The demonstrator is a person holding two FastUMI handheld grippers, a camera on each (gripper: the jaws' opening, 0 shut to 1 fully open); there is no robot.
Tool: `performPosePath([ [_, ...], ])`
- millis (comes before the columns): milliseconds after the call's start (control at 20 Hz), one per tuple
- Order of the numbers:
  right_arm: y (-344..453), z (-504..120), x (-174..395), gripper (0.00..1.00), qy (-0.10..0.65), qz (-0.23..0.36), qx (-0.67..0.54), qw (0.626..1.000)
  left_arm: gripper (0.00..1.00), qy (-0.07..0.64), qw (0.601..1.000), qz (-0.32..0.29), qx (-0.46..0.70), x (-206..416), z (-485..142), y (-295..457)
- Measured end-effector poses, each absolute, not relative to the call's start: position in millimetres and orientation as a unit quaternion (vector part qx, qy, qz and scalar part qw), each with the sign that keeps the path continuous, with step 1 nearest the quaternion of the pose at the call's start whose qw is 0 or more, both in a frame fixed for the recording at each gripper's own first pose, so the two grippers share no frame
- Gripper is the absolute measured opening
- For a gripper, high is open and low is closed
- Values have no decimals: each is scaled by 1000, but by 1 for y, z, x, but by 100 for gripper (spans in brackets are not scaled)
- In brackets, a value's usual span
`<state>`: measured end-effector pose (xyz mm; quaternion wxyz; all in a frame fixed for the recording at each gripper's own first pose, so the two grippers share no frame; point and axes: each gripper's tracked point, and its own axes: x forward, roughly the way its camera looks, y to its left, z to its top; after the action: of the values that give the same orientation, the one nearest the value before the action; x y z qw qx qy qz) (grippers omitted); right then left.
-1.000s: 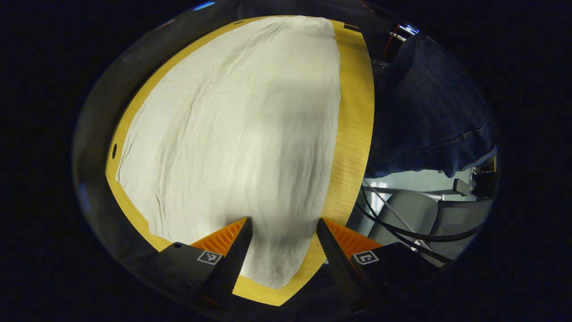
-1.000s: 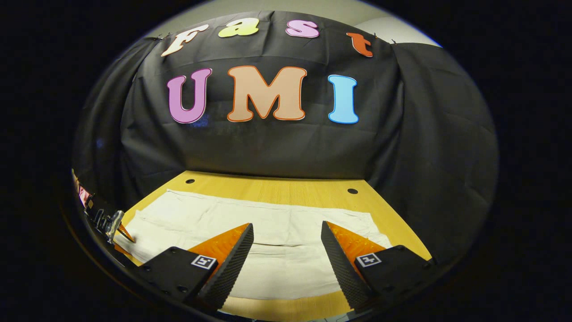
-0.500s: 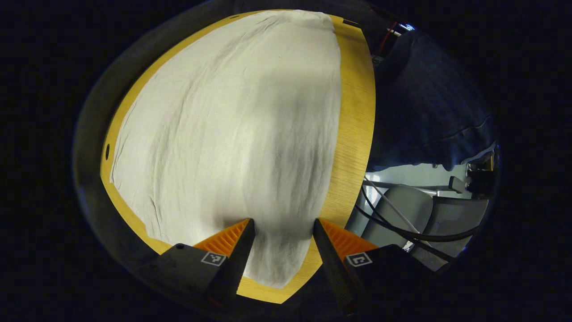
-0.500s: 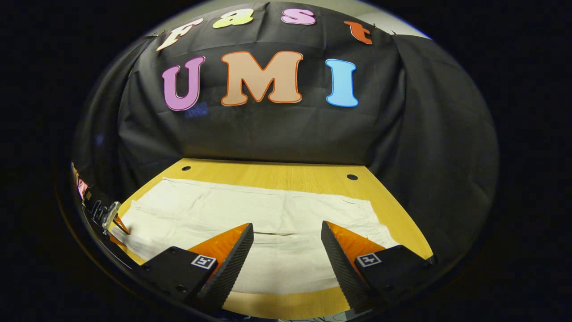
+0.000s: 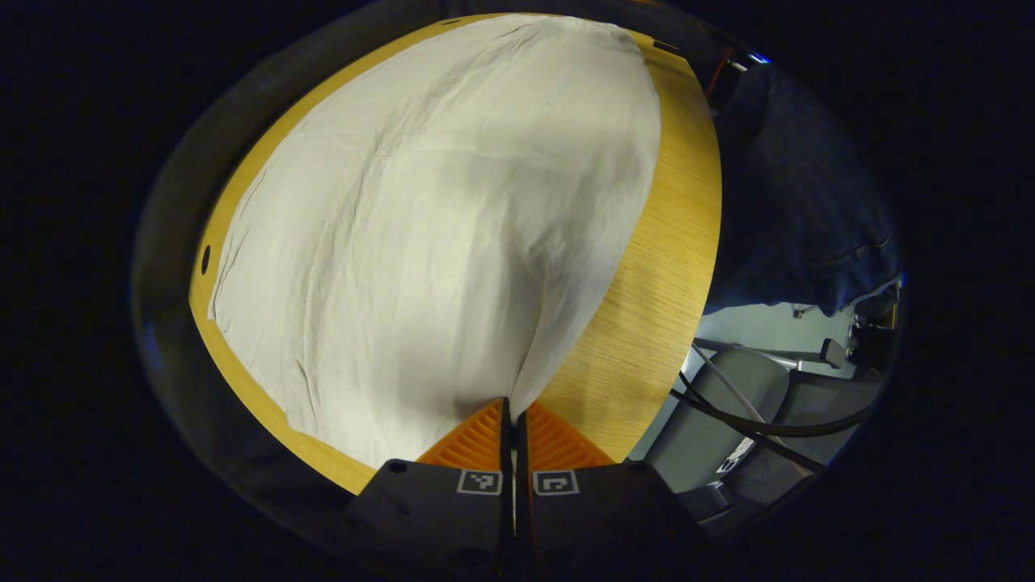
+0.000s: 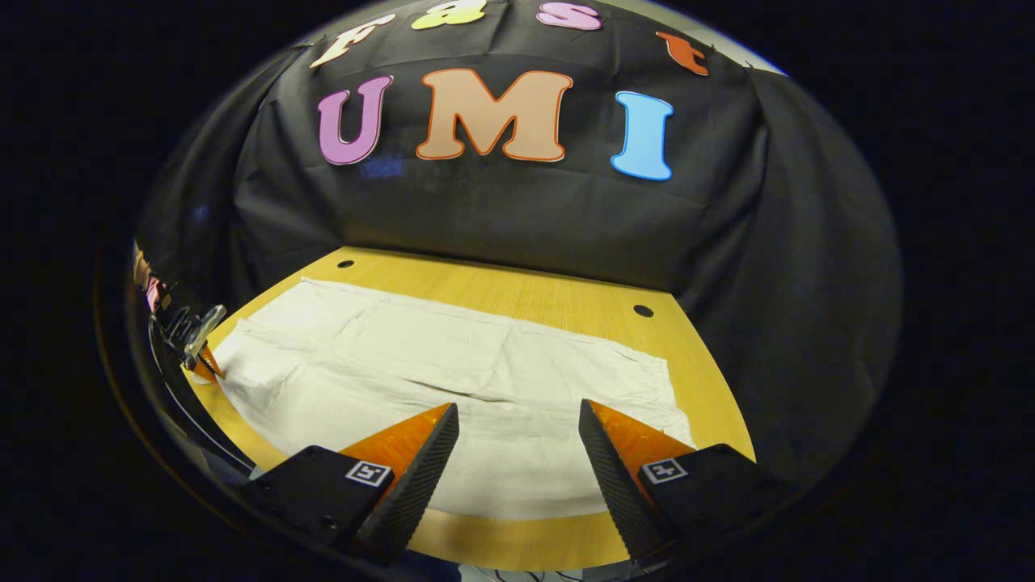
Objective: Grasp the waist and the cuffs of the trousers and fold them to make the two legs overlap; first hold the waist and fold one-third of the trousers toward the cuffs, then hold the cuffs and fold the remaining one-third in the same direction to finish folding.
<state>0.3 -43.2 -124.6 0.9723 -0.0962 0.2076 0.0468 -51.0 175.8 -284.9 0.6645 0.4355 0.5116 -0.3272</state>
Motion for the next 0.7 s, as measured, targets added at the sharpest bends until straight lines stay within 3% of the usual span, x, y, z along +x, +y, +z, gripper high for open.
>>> performPosePath([
  [300,-89,-158,-6,96,262,99,-184,942,0,525,653,-329,436,-50,-288,179],
  [700,-167,-219,-23,98,375,205,-368,826,0,553,637,-321,430,-55,-289,182],
])
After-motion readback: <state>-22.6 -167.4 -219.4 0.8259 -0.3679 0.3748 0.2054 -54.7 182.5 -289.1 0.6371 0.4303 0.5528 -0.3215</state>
